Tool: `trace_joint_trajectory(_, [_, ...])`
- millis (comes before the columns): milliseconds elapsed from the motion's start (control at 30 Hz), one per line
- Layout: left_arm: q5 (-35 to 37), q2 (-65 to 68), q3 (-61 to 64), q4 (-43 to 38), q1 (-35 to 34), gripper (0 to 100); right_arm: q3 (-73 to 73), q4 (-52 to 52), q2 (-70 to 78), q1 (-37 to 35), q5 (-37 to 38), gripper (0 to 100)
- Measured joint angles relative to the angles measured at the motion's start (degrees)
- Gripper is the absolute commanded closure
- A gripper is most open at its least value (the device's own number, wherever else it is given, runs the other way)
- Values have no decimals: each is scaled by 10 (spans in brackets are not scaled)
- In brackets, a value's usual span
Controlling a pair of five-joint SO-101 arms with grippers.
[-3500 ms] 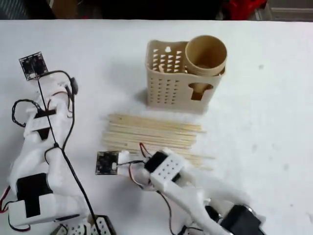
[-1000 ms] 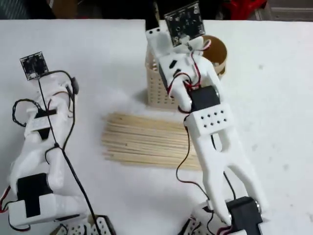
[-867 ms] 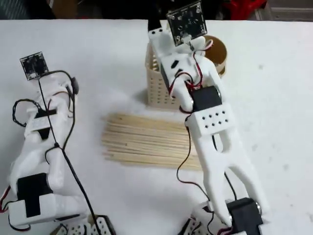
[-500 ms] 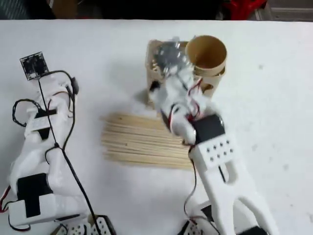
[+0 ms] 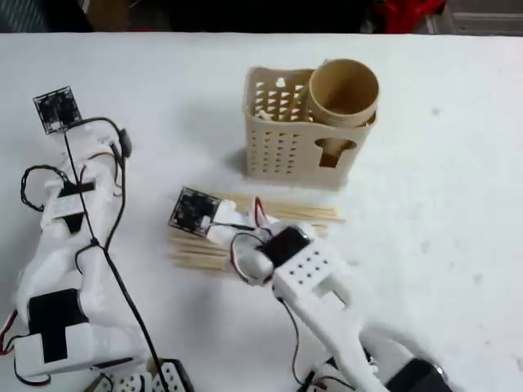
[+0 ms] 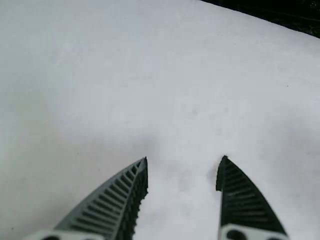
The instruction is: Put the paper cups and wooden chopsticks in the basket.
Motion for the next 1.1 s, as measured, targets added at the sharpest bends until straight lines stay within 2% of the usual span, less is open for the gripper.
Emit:
trace_joint_trajectory(300, [0,0,0,0,0,766,0,-29,131,-4,72,820])
trace_joint_trajectory(467, [0,0,0,0,0,766,-2,-53,163,-2,74,830])
trace_joint_trajectory(633, [0,0,0,0,0,766,-3,-64,171,-2,74,910])
trace_joint_trajectory(1100, [0,0,0,0,0,766,-4,-64,171,-1,75,919])
